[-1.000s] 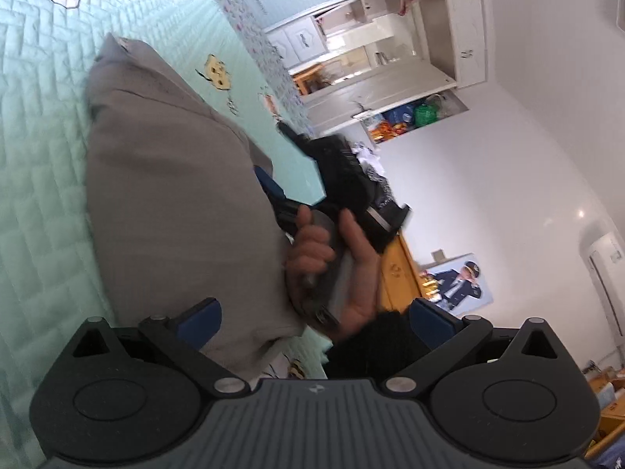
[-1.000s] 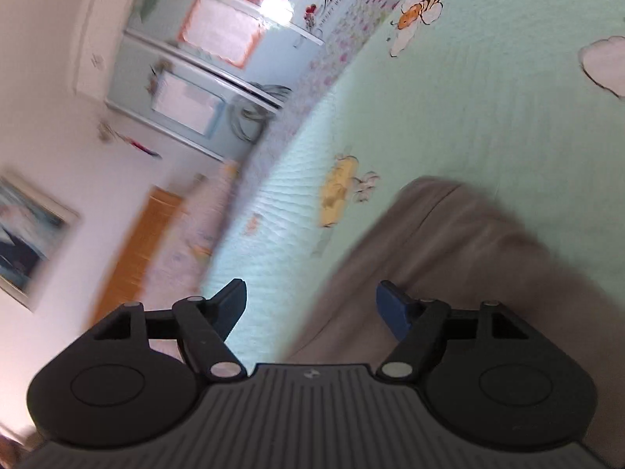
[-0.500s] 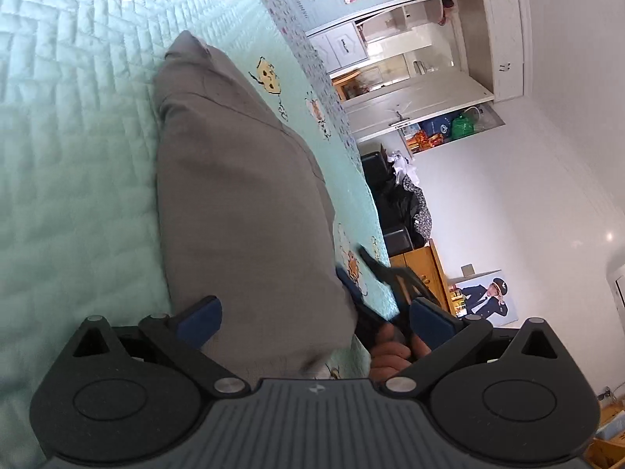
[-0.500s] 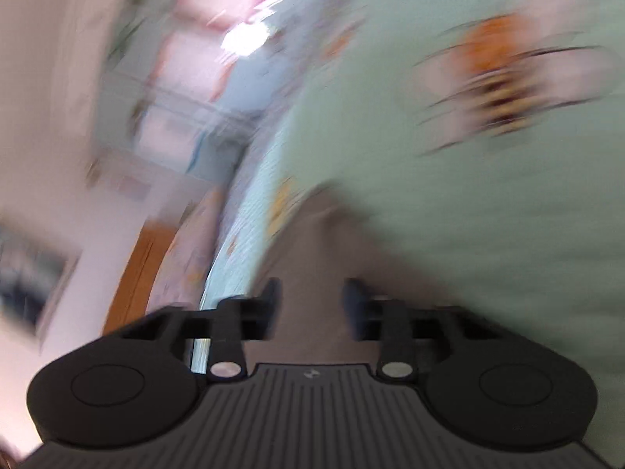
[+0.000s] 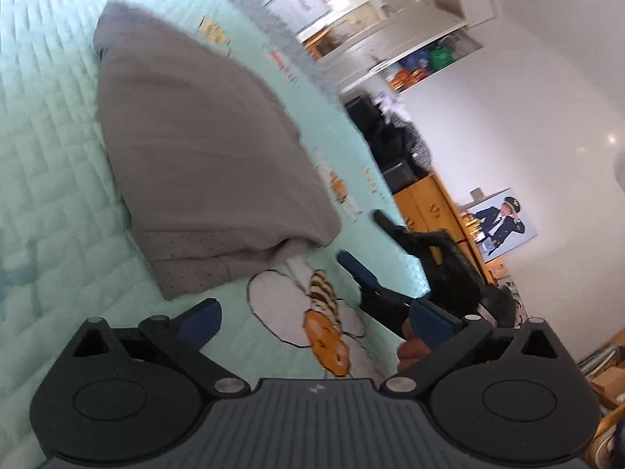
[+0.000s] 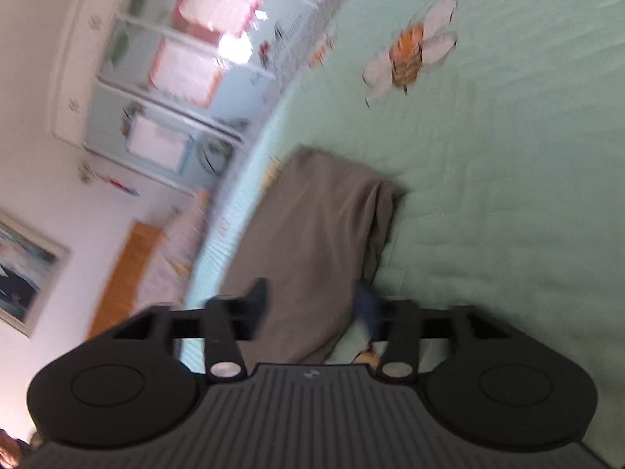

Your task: Fold clothes

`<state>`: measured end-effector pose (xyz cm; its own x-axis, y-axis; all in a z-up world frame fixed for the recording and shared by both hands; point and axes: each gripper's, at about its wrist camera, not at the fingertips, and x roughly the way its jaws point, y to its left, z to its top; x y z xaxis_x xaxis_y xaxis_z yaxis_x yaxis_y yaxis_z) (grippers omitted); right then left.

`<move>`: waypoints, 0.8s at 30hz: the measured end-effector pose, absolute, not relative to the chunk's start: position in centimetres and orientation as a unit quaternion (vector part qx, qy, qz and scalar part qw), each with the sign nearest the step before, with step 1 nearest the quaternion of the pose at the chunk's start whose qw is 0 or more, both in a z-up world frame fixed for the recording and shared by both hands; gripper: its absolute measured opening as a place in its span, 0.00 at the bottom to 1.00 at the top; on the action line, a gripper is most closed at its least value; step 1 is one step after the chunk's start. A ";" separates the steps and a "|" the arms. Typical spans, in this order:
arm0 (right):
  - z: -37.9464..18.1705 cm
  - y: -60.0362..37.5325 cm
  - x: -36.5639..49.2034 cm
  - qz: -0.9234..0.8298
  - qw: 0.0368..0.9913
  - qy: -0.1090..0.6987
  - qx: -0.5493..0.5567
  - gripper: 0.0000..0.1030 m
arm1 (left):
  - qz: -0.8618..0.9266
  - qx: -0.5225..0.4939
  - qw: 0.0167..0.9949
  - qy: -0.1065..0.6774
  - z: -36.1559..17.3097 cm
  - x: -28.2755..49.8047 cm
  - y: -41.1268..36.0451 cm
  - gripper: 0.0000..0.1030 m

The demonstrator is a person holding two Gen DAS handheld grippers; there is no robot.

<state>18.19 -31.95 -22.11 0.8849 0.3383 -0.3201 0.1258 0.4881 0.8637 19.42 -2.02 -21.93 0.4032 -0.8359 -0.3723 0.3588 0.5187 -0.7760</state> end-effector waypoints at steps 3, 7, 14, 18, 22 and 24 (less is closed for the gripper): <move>-19.5 -30.2 18.9 0.064 0.873 0.222 0.429 0.71 | -0.353 -0.291 0.807 0.374 -19.9 19.9 -2.4 0.99; -16.3 -28.0 16.5 0.036 0.928 0.225 0.296 0.74 | -0.286 -0.226 0.858 0.362 -17.0 18.9 -3.5 0.99; -20.2 -28.3 19.4 0.055 0.904 0.325 0.271 0.82 | -0.267 -0.228 0.827 0.438 -18.8 20.1 -4.8 0.96; -21.3 -31.5 15.4 0.053 0.903 0.313 0.290 0.73 | -0.261 -0.277 0.834 0.399 -19.9 17.8 -1.4 0.99; -21.3 -37.3 15.9 0.027 0.902 0.266 0.339 0.87 | -0.219 -0.348 0.806 0.426 -21.3 20.8 1.8 0.99; -24.0 -40.8 17.5 0.046 0.848 0.271 0.452 0.87 | -0.222 -0.401 0.778 0.430 -22.1 21.8 3.4 0.99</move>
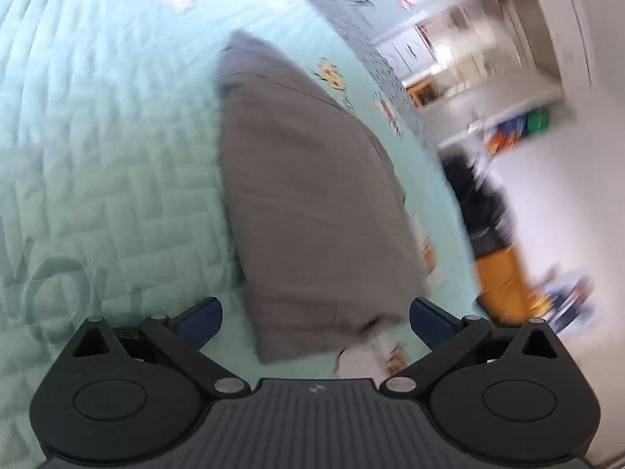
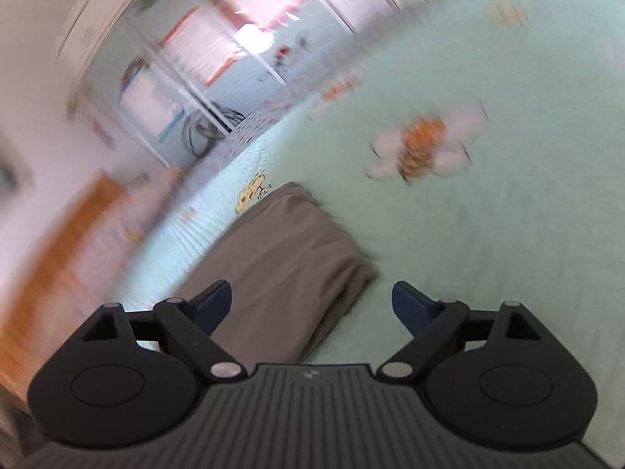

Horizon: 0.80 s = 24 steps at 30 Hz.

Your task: Fold clothes

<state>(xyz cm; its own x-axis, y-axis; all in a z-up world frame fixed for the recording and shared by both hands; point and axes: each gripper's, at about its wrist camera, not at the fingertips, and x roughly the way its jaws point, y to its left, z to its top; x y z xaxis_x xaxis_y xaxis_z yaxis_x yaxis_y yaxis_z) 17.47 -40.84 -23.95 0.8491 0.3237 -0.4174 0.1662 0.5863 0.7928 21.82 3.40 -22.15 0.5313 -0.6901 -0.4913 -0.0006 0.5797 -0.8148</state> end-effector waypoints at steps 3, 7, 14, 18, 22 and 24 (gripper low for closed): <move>-27.1 -43.4 18.2 0.065 0.789 0.246 0.559 0.87 | -0.225 -0.412 0.769 0.433 -22.3 22.2 3.6 0.99; -26.4 -42.0 21.0 0.075 0.794 0.239 0.554 1.00 | -0.223 -0.404 0.774 0.434 -22.8 22.7 1.9 0.99; -24.3 -38.2 27.8 0.090 0.827 0.340 0.438 1.00 | -0.241 -0.421 0.757 0.438 -24.0 22.6 1.8 0.99; -24.5 -38.8 26.1 0.097 0.822 0.365 0.426 0.49 | -0.242 -0.424 0.753 0.441 -24.2 22.9 1.6 0.99; -26.2 -40.5 25.3 0.103 0.798 0.373 0.462 0.24 | -0.238 -0.423 0.751 0.447 -24.4 23.6 1.1 0.99; -26.8 -40.6 25.6 0.105 0.790 0.369 0.479 0.23 | -0.236 -0.425 0.750 0.449 -24.6 24.0 0.8 0.99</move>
<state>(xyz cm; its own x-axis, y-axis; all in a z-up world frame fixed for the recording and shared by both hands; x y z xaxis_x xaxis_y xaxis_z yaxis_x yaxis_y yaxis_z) 25.57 -40.60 -26.79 0.7058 0.5186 -0.4826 0.1877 0.5200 0.8333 24.04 0.77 -24.60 0.4856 -0.7355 -0.4725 -0.0280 0.5271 -0.8493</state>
